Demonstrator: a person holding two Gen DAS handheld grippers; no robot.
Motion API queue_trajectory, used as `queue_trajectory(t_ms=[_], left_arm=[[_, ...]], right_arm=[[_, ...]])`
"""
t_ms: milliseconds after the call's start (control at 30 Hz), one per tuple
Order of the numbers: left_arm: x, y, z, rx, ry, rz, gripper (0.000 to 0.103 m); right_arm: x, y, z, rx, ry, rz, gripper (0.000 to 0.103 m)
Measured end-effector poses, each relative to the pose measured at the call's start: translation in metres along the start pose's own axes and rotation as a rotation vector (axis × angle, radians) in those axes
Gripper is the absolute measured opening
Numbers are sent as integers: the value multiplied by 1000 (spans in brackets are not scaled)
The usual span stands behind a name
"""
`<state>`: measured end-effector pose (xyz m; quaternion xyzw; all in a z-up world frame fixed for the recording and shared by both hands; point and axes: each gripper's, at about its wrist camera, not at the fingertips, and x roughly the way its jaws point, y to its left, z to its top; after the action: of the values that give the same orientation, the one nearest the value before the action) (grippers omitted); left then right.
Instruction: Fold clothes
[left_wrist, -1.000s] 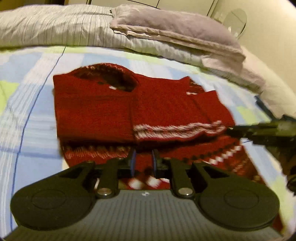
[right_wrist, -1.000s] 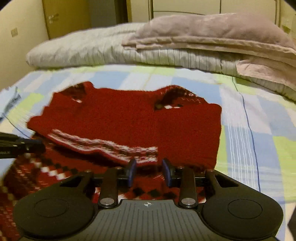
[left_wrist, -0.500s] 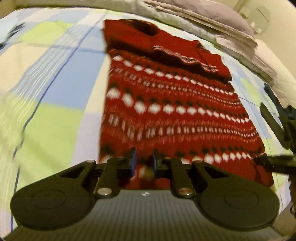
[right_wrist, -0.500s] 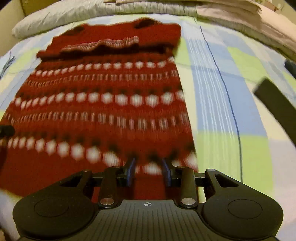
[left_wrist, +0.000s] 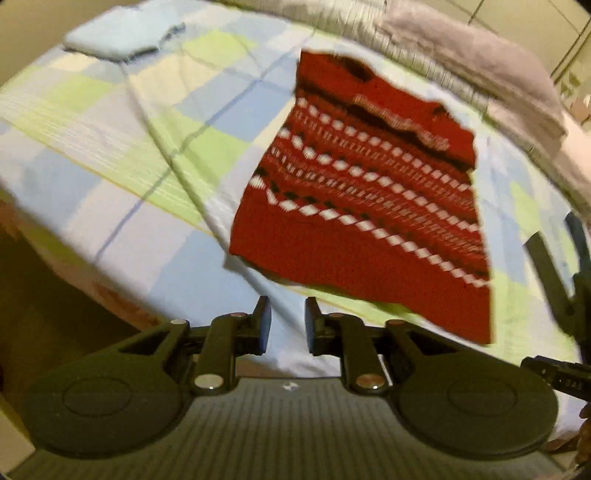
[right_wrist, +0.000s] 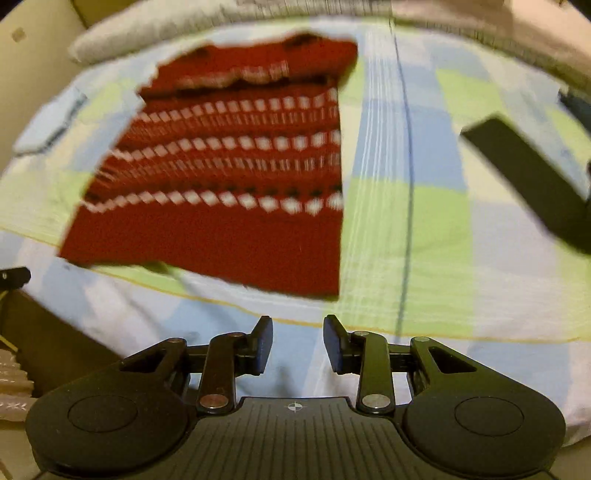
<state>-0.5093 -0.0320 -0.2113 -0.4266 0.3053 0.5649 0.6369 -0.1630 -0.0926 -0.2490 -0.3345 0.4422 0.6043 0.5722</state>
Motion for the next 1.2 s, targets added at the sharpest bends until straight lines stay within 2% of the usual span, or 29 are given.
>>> queue_trajectory(t_ms=[167,400,600,800,1200], left_arm=[[-83,-26,-1,-8,-70,-1,29],[-146,-50,-1,22,-116,-9,34],[-161,-66,-9,57,-112,-19,36],[-168,-79,-12,100,-111,-37,38],[-170,-78,-5,114,-113,-55,40]], right_arm=[[-72,13,20,-12,-60,47,34],[-115,19,14,-16,-59,62,34],[-147,22,6,-18,-51,72,34],[-155,24,1,-19,-36,66,34],[-158,25,0,7,-26,42,34]])
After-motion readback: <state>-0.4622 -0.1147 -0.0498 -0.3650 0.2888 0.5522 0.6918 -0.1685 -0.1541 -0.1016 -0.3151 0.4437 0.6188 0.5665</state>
